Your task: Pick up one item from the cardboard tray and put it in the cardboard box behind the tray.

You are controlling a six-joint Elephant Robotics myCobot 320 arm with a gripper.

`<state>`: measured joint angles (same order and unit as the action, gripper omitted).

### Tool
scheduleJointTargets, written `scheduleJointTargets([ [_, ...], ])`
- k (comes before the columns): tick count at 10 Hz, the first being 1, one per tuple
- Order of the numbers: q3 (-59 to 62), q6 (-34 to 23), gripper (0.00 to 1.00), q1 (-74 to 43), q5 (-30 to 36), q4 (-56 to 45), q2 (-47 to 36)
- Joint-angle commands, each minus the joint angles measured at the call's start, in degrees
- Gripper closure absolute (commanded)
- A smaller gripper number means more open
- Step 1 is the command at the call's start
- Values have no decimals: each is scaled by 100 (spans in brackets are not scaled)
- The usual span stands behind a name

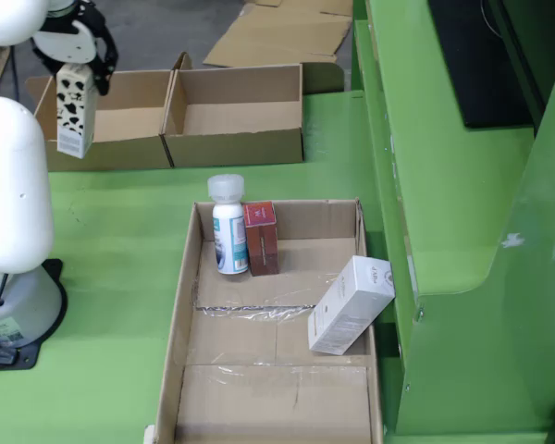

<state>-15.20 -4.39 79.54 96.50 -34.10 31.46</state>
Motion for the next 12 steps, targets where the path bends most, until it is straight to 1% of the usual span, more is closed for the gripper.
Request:
scheduleJointTargets([
  [1,1520,-231,100,-447,-43,720,1956],
  [4,1520,-208,100,-552,-89,1181,2076],
  [5,1520,-208,100,-552,-89,1181,2076],
  [7,1520,-106,100,-467,-314,1894,2244],
  [8,1520,-106,100,-467,-314,1894,2244],
  [10,1520,-89,100,-379,-515,2555,2415],
  [12,1520,21,100,-266,-613,2723,2464],
])
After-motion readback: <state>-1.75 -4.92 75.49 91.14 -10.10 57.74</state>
